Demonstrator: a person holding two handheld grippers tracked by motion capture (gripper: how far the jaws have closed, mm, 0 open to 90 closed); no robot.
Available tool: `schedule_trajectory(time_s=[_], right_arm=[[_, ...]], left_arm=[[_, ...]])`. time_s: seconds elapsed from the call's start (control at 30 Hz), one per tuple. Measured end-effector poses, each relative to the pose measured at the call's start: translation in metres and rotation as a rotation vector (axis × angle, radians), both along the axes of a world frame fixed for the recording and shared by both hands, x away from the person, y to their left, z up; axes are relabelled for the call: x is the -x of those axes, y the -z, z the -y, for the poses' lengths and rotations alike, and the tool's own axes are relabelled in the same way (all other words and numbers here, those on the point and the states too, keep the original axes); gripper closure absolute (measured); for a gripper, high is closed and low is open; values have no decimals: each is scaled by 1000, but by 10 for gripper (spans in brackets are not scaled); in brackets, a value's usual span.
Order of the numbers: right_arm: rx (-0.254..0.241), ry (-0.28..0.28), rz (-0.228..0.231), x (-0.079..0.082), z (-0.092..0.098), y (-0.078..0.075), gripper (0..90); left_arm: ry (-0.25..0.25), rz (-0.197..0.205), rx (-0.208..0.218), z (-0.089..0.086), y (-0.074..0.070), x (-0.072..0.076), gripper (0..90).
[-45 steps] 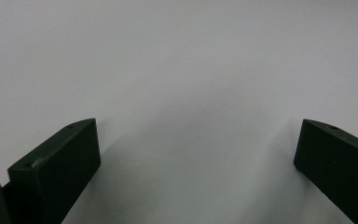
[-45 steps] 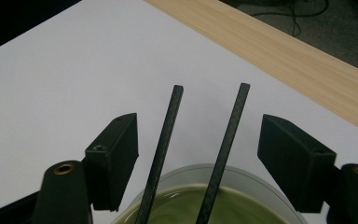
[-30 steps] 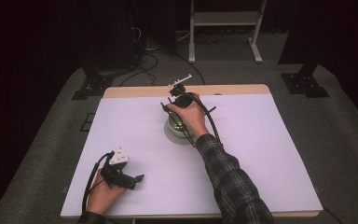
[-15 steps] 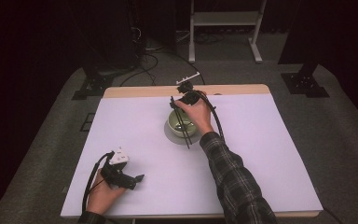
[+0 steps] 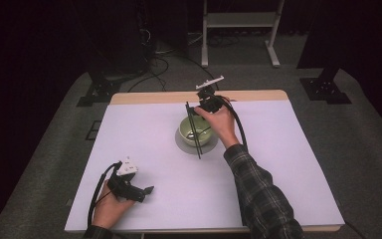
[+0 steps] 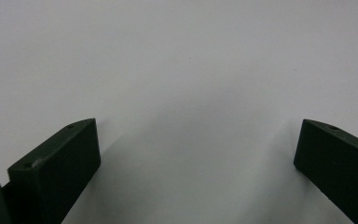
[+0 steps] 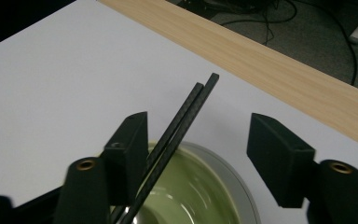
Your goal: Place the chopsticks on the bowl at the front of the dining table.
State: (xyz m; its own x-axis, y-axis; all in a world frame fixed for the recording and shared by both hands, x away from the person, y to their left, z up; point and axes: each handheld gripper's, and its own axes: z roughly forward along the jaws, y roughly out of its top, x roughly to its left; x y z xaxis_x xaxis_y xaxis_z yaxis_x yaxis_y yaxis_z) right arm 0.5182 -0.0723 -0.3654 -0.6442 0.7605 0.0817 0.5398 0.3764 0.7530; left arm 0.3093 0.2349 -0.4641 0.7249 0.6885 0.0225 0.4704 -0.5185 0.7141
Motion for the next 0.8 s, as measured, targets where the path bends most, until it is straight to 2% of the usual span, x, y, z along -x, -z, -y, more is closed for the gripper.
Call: schedule_trajectory(time_s=[0.07,0.37,0.43,0.67,0.8], right_arm=[[1,-17,3,7,7,-3,499],[-26,-62,-28,32,34,-3,808],[-28,-71,-22,37,38,-3,880],[-49,-95,-12,52,46,-2,897],[-39,-104,-19,55,46,4,897]], left_arm=[[0,0,0,0,0,0,0],[1,0,-3,0,0,0,0],[1,-1,-2,0,0,0,0],[0,0,-2,0,0,0,0],[0,1,-1,0,0,0,0]])
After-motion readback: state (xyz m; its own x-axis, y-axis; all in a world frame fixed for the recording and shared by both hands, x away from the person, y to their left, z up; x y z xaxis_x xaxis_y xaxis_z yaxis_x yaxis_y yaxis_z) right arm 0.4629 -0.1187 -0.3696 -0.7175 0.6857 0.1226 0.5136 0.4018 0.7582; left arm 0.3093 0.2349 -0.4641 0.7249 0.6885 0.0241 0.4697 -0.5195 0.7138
